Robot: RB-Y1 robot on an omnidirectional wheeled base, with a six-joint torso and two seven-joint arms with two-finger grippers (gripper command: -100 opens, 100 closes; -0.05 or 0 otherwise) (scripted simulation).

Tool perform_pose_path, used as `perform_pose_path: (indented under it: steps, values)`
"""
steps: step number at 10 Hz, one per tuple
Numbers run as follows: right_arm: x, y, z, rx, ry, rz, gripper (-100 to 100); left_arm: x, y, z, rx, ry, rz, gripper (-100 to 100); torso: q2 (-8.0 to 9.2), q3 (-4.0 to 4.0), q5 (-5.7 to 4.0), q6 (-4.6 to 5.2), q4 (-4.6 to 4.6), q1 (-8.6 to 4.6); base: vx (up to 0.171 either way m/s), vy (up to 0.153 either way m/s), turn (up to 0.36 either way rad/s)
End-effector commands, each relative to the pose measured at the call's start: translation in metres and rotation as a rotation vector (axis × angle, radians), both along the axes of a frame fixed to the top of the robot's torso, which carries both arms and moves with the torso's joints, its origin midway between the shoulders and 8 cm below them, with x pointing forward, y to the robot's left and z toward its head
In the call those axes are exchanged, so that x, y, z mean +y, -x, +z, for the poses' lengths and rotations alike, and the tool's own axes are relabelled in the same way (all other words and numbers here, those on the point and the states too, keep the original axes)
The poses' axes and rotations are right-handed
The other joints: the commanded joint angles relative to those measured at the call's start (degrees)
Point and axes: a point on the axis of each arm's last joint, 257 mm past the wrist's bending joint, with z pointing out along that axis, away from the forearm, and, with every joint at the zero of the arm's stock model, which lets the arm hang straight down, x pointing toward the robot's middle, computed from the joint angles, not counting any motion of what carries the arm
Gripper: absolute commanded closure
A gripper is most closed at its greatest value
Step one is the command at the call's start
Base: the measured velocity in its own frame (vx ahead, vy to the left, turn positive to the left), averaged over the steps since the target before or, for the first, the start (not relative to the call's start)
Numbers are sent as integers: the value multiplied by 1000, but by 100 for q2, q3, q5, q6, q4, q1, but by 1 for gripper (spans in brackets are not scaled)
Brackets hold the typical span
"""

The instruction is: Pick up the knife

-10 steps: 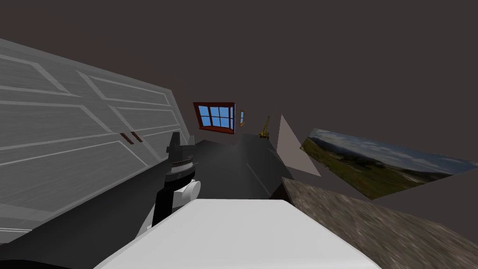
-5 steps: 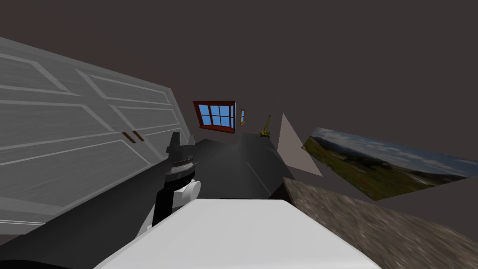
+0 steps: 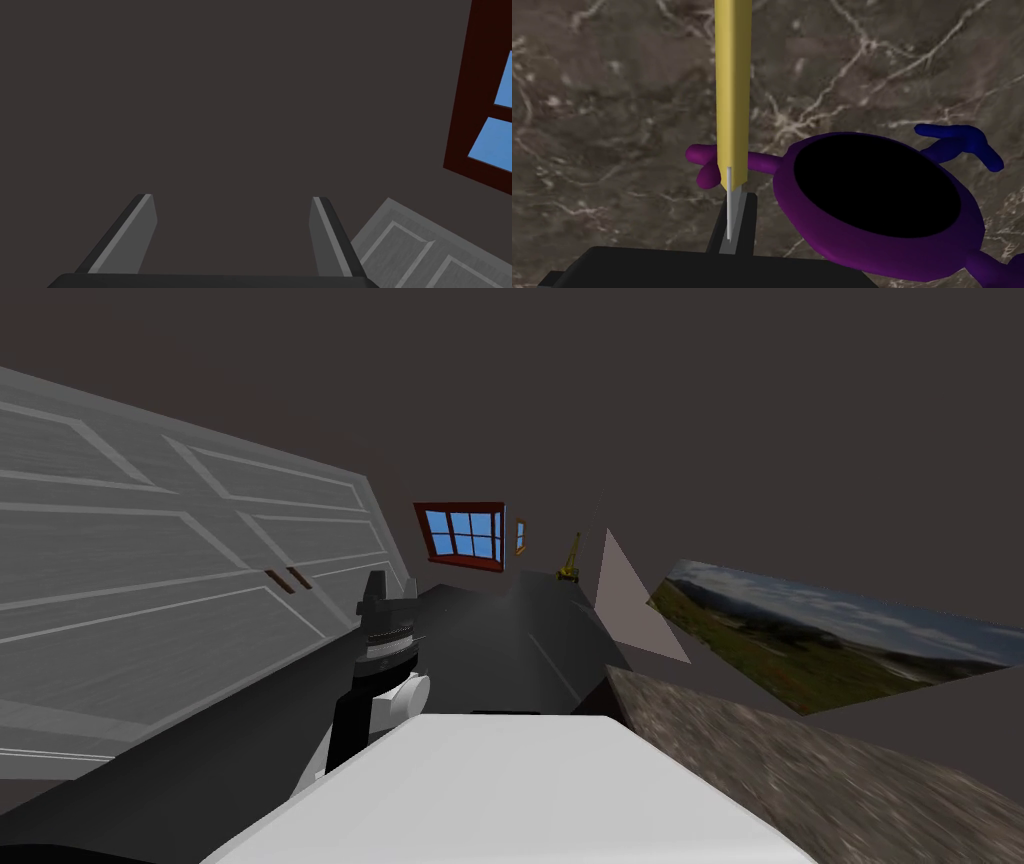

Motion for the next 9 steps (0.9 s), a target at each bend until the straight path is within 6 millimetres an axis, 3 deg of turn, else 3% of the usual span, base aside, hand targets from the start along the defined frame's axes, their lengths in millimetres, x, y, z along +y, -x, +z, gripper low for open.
perform_pose_path:
  steps: [1,2,3,4,7,8,9]
  values:
    - [0,0,0,0,0,0,100,0,0,0,0,0,0,0,0,0,0,0,0,0,0,0,0]
    - [0,-1,0,-3,-1,3,100,0,0,0,0,0,0,0,7,3,-3,2,-2,-1,0,0,0]
    - [0,-2,-1,-3,0,3,0,0,0,0,0,0,0,0,9,3,-3,4,-3,-1,0,0,0]
    - [-3,-11,-8,-21,8,-1,100,0,0,0,0,0,0,0,10,4,-5,4,-2,-2,-12,-3,-18]
    - [-5,-5,15,-4,0,7,100,0,0,0,0,0,0,0,-24,-8,-35,-12,6,-32,59,-13,-27]
    - [-5,-6,12,-6,4,6,100,0,0,0,0,0,0,0,-29,-12,-38,-12,3,-33,26,-2,2]
    - [-5,-7,12,-7,4,7,0,0,0,0,0,0,0,0,-20,-8,-42,-10,5,-35,6,0,5]
